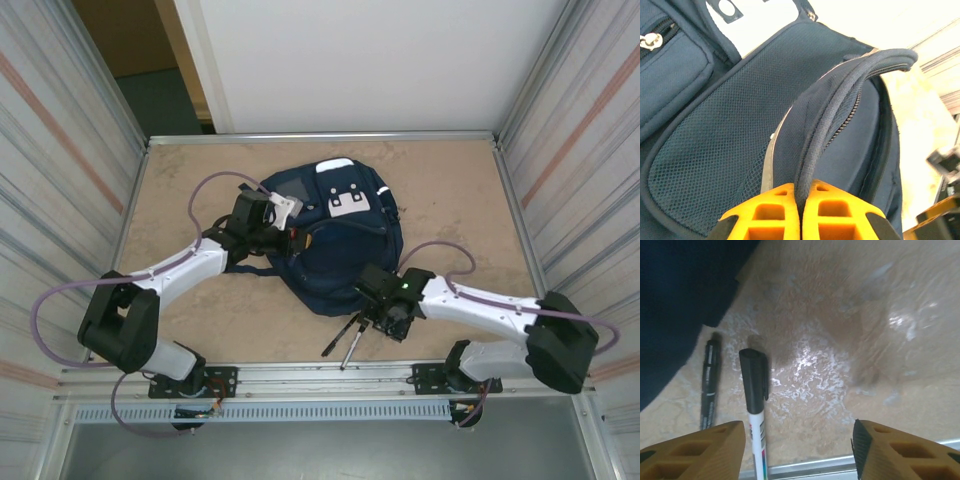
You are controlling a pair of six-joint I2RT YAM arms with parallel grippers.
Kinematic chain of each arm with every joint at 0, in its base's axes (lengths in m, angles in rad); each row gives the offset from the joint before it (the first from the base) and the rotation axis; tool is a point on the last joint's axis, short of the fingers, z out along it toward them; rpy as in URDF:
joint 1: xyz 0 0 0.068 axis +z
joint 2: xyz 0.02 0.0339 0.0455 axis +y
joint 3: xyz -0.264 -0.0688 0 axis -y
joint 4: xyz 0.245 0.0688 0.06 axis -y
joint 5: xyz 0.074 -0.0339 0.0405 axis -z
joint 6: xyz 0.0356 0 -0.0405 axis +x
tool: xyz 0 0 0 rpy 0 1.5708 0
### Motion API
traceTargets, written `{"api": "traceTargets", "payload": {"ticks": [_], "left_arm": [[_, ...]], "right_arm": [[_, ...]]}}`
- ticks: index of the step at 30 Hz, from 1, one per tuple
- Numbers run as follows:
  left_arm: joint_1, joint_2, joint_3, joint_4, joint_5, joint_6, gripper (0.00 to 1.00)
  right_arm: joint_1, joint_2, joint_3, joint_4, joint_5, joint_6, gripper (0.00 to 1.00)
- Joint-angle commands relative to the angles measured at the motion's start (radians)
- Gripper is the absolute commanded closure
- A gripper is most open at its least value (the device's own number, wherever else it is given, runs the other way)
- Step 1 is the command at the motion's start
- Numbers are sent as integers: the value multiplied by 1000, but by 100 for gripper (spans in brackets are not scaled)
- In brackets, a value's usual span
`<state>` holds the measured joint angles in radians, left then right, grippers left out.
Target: Pack books, pencil case, and school supplies into a backpack
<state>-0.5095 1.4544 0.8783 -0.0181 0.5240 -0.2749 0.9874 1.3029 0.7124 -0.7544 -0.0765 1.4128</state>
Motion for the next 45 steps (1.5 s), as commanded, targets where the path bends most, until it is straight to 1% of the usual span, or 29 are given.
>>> {"api": "traceTargets", "payload": {"ticks": [1,5,10,13,16,18,20,24,27,30,33,36,38,42,45], "left_arm": [[8,6,-4,81,39,-92,100],[2,12,-2,93,45,-109,100],[-9,-9,-28,119,29,-121,100],[-14,-19,-37,124,24,-114,100],[-14,-34,-43,99,3,-114,100],[-13,-48,-62,116,-6,-122,100],[-13,-60,-67,106,-10,-111,100],[-13,-88,-75,64,-25,-102,100],[-13,-112,-97,81,-29,-103,100],[-14,-127,-94,71,-20,-90,100],[-21,-134,-97,96,0,-90,100],[-24,-131,-79,81,31,-81,100],[-27,-137,-80,76,32,-81,100],[-31,-147,-90,85,39,-83,100],[-32,-153,-95,90,46,-93,100]], "right_arm": [[9,70,30,38,-55,-3,44],[11,108,35,64,-68,-17,44],[-21,147,2,118,-121,-21,44],[-13,157,1,129,-118,-18,44],[-29,186,-8,120,-140,-7,47],[-27,177,-27,103,-129,37,50],[-27,150,-57,105,-118,69,56],[-39,125,-53,68,-101,68,68],[-26,87,-63,62,-75,102,73],[-43,57,-84,60,-68,123,77],[-47,20,-107,58,-60,164,79],[-49,-34,-116,37,-26,185,82],[-55,-85,-112,6,5,204,85],[-58,-213,-103,-58,103,271,89],[-72,-286,-35,-136,209,288,88]]}}
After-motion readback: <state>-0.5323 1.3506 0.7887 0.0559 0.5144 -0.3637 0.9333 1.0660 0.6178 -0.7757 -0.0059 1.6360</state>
